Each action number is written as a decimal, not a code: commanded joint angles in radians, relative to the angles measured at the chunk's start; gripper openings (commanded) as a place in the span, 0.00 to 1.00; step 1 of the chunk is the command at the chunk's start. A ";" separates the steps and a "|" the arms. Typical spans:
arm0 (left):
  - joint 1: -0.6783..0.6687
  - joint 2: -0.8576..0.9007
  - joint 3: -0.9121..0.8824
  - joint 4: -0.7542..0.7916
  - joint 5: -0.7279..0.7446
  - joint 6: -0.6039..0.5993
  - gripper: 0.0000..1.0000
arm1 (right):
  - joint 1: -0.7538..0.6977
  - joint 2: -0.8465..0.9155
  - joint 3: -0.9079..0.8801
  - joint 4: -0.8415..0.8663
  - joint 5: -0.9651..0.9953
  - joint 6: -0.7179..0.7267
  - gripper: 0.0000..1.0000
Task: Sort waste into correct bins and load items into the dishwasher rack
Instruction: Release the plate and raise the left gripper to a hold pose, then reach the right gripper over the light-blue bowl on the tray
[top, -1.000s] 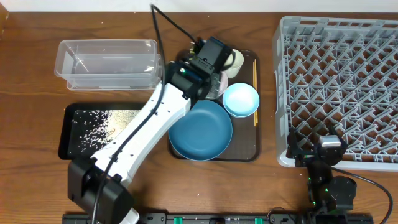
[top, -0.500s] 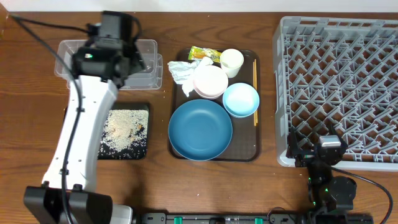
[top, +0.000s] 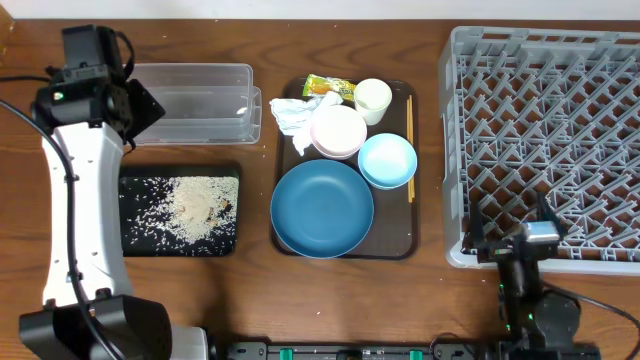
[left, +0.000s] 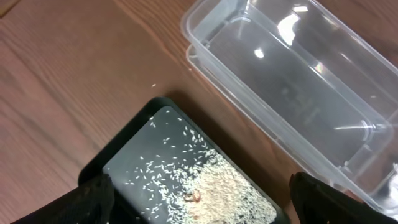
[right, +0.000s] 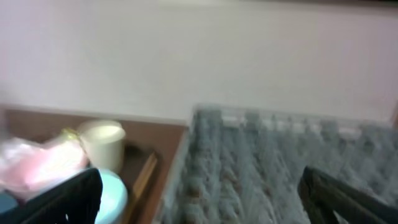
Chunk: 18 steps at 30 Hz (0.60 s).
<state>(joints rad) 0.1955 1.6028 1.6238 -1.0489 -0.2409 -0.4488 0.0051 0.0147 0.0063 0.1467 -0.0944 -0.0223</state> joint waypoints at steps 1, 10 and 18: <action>0.011 -0.002 0.012 -0.006 -0.002 -0.006 0.93 | 0.008 -0.006 -0.001 0.117 -0.079 0.042 0.99; 0.011 -0.002 0.012 -0.006 -0.002 -0.006 0.93 | 0.008 0.023 -0.001 0.587 -0.091 0.166 0.99; 0.011 -0.002 0.012 -0.006 -0.002 -0.006 0.93 | 0.008 0.337 0.279 0.668 -0.330 0.109 0.99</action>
<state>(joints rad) 0.2020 1.6028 1.6238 -1.0500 -0.2379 -0.4488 0.0051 0.2462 0.1349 0.8494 -0.2661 0.1135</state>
